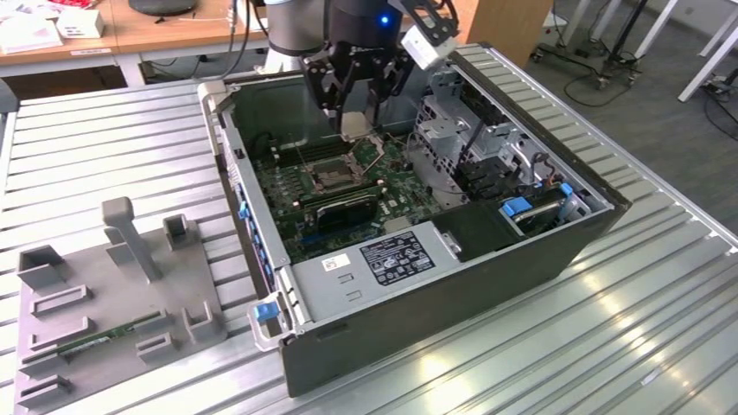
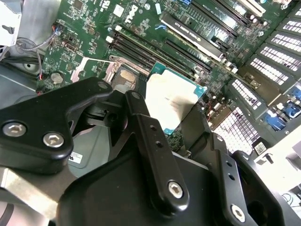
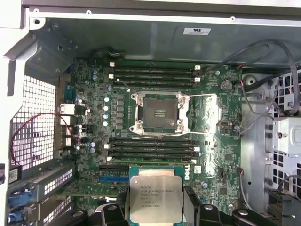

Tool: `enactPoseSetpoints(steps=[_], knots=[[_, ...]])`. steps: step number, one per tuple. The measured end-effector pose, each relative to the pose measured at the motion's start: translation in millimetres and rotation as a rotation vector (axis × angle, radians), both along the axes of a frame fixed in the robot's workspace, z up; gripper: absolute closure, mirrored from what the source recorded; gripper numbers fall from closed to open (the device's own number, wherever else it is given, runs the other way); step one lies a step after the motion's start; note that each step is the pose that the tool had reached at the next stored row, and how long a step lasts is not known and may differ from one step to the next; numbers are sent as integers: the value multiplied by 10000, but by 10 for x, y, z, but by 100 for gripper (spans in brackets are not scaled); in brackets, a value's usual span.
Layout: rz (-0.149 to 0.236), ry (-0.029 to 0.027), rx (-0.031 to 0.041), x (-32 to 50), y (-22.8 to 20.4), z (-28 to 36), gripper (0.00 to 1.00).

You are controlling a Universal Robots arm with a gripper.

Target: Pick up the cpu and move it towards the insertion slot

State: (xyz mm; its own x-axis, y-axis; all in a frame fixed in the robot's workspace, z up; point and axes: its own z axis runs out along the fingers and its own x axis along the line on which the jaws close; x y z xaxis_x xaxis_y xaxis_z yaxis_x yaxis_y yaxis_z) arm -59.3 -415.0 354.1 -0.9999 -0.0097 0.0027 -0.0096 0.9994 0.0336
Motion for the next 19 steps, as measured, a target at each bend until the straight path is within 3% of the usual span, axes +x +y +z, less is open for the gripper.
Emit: enactPoseSetpoints(steps=[7, 11, 19], knots=[[0, 1, 0, -13, 88, -30, 46], [-3, 0, 1, -13, 188, -50, 46], [-7, 0, 0, -13, 435, -81, 46]])
